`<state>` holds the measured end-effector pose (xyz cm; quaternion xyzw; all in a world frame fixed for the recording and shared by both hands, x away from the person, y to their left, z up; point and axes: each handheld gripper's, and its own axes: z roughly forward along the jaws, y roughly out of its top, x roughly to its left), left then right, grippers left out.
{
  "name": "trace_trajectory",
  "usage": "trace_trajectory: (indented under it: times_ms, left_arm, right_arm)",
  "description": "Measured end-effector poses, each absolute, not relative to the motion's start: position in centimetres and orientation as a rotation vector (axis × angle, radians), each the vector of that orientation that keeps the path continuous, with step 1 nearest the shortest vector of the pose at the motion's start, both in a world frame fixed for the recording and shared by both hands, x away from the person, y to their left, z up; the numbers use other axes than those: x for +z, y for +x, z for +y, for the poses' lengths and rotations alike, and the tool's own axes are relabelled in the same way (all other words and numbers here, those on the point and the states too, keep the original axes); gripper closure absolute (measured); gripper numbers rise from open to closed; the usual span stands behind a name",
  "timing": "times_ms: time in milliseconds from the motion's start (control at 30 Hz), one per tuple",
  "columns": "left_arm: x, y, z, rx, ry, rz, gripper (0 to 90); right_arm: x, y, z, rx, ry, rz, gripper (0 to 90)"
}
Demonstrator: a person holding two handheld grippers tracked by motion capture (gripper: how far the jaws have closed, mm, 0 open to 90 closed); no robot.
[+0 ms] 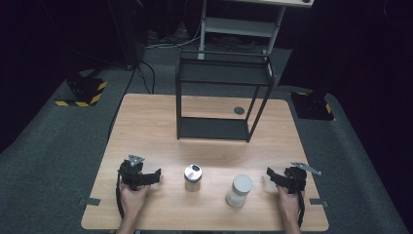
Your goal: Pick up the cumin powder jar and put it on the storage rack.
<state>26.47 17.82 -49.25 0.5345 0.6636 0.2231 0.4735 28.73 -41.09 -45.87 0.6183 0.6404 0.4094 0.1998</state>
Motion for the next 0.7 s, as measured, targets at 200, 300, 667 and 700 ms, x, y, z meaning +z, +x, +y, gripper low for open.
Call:
trace_trajectory:
  times_ms: [200,300,667,700]
  left_arm:
    - [-49.1,26.6,17.5,0.559,1.363,1.605,0.6]
    - [-49.1,26.5,17.6,0.558,1.378,1.588,0.6]
    - [-49.2,26.1,18.5,0.464,1.361,1.555,0.5]
    - [-49.2,26.0,18.5,0.455,1.362,1.55,0.5]
  right_arm:
    - [-45.9,28.7,-41.4,1.162,1.728,1.795,8.0]
    - [-46.0,28.8,-41.6,1.17,1.724,1.809,6.9]
    - [-45.8,29.1,-41.5,1.158,1.697,1.842,4.6]
    - [-45.8,29.1,-41.5,1.158,1.698,1.842,4.5]
